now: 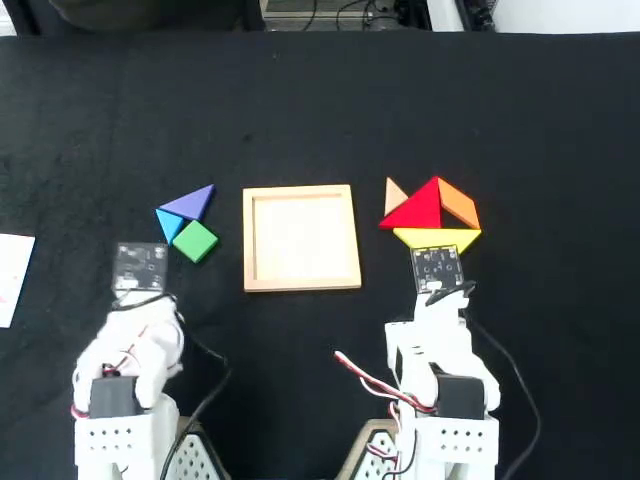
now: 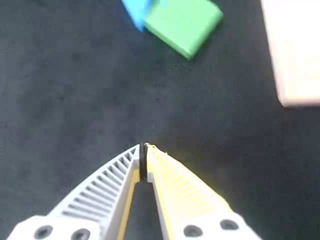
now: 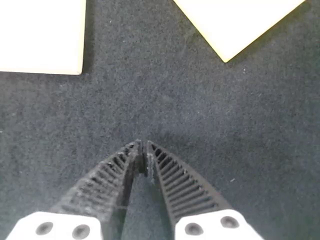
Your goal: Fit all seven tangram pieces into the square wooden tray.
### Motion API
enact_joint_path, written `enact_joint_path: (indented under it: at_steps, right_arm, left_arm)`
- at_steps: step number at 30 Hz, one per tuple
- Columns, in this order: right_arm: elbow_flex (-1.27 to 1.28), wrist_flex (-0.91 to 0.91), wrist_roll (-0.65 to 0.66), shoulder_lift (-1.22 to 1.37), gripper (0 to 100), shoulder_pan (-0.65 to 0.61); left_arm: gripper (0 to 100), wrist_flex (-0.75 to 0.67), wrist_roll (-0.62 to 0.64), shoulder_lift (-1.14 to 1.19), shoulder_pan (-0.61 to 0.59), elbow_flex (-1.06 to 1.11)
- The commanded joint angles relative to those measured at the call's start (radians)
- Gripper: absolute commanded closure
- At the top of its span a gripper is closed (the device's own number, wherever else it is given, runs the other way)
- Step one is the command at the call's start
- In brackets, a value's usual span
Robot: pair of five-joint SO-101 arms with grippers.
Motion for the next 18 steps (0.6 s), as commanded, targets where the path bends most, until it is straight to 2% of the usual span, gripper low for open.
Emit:
enact_joint_path:
  at_steps: [1,3,6,8,11,15,18]
  right_arm:
    - [-0.038,-0.094,0.009,-0.065,98.3,0.015]
    - [-0.091,-0.184,0.009,-0.065,98.3,0.057]
    - [-0.191,-0.31,0.012,-0.065,98.3,0.092]
    - [-0.242,-0.325,0.075,-0.065,98.3,0.087]
    - [-0.277,-0.33,0.199,-0.065,98.2,0.021]
    - [-0.222,-0.385,0.203,-0.058,98.2,-0.077]
    - [-0.16,-0.437,0.14,-0.058,98.2,-0.112]
  left_arm:
    - [97,-0.104,0.0,-0.009,-0.128,-0.185]
    - [97,-0.13,-0.005,-0.009,-0.157,-0.294]
    - [97,-0.132,-0.089,-0.009,-0.173,-0.409]
    - [97,-0.115,-0.114,-0.009,-0.163,-0.43]
    - [97,-0.071,-0.12,0.0,-0.09,-0.378]
    - [97,-0.04,-0.16,-0.002,-0.013,-0.36]
    - [97,-0.063,-0.141,0.012,-0.047,-0.475]
